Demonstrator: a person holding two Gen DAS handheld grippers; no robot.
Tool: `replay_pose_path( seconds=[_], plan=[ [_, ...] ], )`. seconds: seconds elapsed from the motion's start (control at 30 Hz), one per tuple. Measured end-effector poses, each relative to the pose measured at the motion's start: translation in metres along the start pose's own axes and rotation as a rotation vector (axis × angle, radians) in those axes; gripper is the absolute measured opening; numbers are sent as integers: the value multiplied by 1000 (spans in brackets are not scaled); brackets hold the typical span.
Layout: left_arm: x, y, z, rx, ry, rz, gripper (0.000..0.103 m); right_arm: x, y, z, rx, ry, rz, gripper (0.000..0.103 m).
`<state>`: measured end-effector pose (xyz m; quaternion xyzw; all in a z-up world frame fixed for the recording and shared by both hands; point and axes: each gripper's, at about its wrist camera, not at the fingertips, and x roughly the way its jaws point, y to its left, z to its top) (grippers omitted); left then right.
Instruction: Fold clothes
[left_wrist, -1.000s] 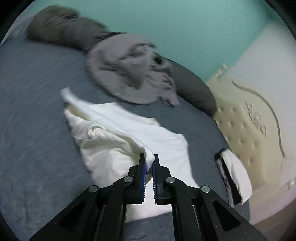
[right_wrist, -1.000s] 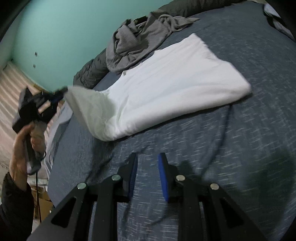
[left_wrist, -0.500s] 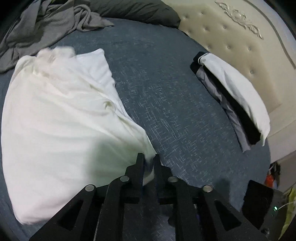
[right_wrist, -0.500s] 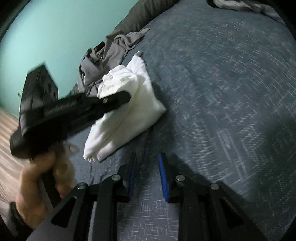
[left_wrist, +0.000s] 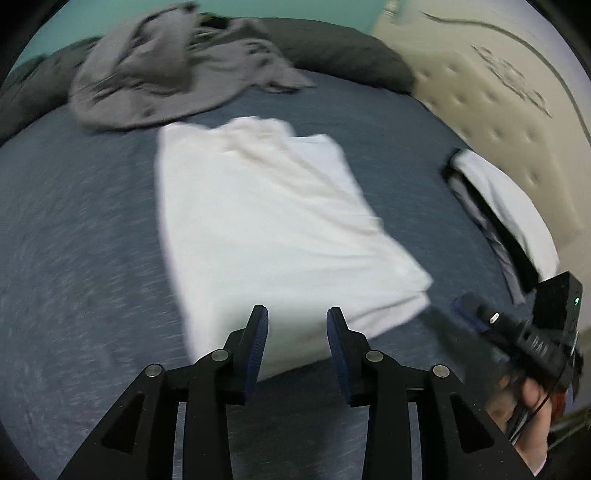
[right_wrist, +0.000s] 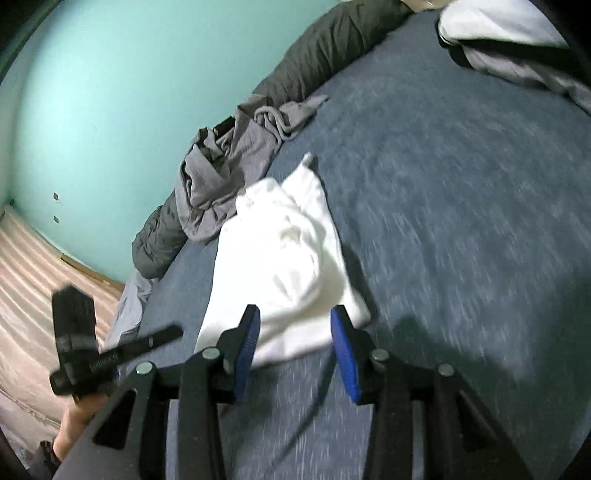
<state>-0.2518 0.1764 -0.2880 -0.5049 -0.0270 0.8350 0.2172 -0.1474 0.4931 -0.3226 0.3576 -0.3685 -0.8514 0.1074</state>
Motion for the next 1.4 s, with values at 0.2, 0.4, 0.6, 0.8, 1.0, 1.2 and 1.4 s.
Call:
replay_pose_path(
  seconds=[0.2,0.4,0.6,0.8,1.0,1.2,1.4],
  plan=[
    [5,33,-11,-45,8,23,36,28,0,9,42,14,5,40],
    [10,39,-17,-43,6,3,36,55,-3,12,38,42,-57,40],
    [10,39,-20,-51,3,-13,36,69,-14,11,49,66,-94,31],
    [11,40,-21,-66,5,-11,36,65,-11,11,33,41,-52,6],
    [7,47,-20,-93,-4,10,36,29,8,12,-24,-36,-45,5],
    [13,49,-25,-107,27,5,36,27,-3,-2,-6,-17,-111,5],
    [16,52,-33,-114,50,-4,37,49,-27,-10,64,52,-146,6]
  ],
)
